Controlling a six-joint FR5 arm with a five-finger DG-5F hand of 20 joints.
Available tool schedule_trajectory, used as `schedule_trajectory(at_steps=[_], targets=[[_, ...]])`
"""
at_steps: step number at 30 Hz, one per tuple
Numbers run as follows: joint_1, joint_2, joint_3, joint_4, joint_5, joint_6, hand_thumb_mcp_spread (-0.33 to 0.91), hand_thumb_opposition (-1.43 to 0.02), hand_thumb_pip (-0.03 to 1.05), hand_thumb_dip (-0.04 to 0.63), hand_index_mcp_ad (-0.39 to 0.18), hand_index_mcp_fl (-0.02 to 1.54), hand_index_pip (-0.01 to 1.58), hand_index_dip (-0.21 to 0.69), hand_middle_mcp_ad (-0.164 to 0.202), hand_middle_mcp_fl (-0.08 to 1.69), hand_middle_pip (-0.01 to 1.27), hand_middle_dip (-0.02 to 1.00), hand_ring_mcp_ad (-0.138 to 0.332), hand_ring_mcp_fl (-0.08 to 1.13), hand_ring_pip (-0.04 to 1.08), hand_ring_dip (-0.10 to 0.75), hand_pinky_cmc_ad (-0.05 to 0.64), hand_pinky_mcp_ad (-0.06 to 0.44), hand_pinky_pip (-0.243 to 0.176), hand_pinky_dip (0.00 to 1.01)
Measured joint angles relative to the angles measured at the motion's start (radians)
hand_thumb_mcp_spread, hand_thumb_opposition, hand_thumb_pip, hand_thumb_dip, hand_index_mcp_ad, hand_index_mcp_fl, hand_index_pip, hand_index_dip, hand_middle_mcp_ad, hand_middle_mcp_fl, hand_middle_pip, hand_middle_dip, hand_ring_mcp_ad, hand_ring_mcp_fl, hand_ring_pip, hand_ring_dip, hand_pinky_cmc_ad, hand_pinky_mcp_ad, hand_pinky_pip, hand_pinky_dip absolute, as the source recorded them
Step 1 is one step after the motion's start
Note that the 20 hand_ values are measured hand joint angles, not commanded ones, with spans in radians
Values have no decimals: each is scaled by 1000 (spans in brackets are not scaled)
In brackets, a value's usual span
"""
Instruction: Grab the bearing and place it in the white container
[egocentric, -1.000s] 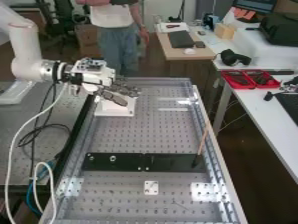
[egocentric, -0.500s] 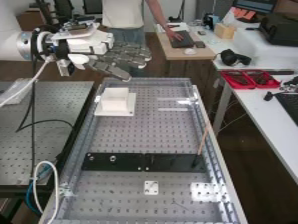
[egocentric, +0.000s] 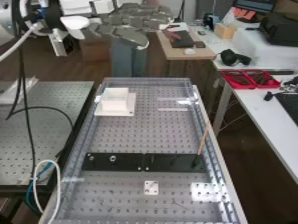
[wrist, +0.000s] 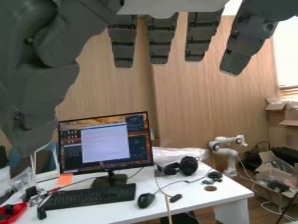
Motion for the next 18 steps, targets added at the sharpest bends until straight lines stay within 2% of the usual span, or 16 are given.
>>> schedule_trajectory(at_steps=[4, 10, 18], targets=[[-36, -38, 65, -47, -74, -4, 267, -716, 422, 126, -126, 108, 133, 155, 44, -5, 138, 138, 145, 0, 79, 44, 396, 297, -96, 262], [-73, -87, 127, -105, -145, 11, 269, -717, 419, 129, -122, 103, 113, 152, 40, -7, 136, 138, 147, 0, 79, 44, 396, 295, -96, 264], [-100, -103, 153, -140, -183, 13, 267, -714, 417, 113, -122, 89, 115, 168, 44, -3, 138, 140, 147, 0, 86, 51, 396, 295, -96, 264]])
